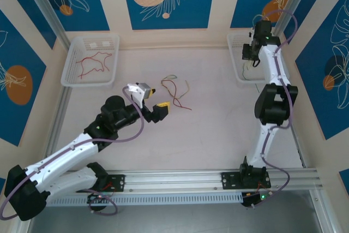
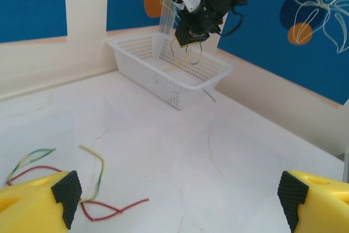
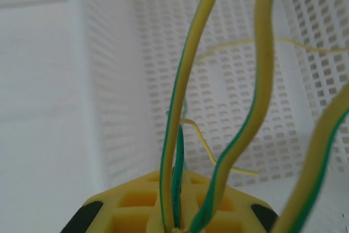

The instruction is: Untangle the cables

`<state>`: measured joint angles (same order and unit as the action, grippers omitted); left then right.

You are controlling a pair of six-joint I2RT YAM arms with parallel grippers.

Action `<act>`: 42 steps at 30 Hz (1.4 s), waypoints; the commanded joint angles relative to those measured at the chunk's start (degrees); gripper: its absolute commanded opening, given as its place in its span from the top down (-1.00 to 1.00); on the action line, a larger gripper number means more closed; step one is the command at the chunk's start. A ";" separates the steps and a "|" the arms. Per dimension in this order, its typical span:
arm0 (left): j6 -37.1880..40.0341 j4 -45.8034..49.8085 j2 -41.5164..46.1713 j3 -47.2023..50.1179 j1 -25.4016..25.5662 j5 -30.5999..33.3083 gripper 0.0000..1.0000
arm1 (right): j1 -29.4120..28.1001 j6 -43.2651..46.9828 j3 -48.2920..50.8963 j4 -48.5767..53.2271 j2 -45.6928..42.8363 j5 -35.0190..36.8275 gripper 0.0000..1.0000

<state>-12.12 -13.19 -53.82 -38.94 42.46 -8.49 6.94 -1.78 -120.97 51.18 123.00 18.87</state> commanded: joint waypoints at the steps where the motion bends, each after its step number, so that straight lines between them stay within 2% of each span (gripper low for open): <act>1: 2.27 3.00 1.83 -1.87 0.87 -0.13 -0.86 | 0.15 3.16 -8.10 11.49 5.73 3.03 1.00; 8: 2.86 2.94 1.97 -0.97 1.02 0.74 -0.87 | -0.02 6.26 -25.55 18.53 18.43 6.00 1.00; 9: 2.94 2.67 2.06 -0.71 1.07 1.01 -0.87 | -0.13 6.45 -27.17 19.43 19.57 6.47 0.69; 10: 2.89 2.56 2.20 -0.56 1.12 1.25 -0.86 | -0.39 6.45 -27.46 19.51 19.87 7.45 0.19; 11: 3.04 2.56 2.15 -0.53 1.05 1.33 -0.87 | -0.64 6.43 -27.10 19.12 19.53 8.87 -0.07; 12: 3.13 2.48 2.23 -0.54 1.07 1.37 -0.87 | -0.94 6.42 -26.58 18.75 18.90 10.24 -0.24; 14: 3.40 2.86 2.31 -0.67 1.05 1.59 -0.88 | -1.20 5.66 -25.69 18.48 16.94 11.19 -0.40; 15: 3.55 3.04 2.47 -0.68 1.10 1.80 -0.88 | -1.30 4.75 -25.42 18.65 15.50 11.52 -0.57; 20: 3.46 2.27 3.33 0.68 1.00 4.18 -0.92 | -2.58 2.05 -21.11 19.77 5.81 13.92 -0.66; 26: 3.42 1.87 4.27 1.90 0.96 7.18 -0.94 | -3.27 -4.23 -9.34 20.19 -7.25 15.56 -0.67; 31: 2.86 0.44 4.06 3.05 0.93 11.75 -0.97 | -6.97 -8.47 5.88 13.21 -20.55 4.76 -0.69; 36: -0.20 0.33 -0.60 2.38 -0.41 13.99 -0.99 | -16.35 -11.60 24.35 1.90 -32.19 -5.69 -0.66; 39: -4.76 1.14 -4.80 1.42 -3.05 13.91 -0.99 | -22.93 -13.46 34.83 -7.35 -35.48 -13.50 -0.59; 42: -10.78 2.52 -9.56 0.31 -7.45 12.51 -0.95 | -27.14 -15.58 42.46 -14.51 -34.31 -19.14 -0.48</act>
<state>-16.27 -11.38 -60.90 -36.42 38.22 3.53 -18.15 -13.89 -83.40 46.44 88.16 9.54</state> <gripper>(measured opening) 0.978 0.747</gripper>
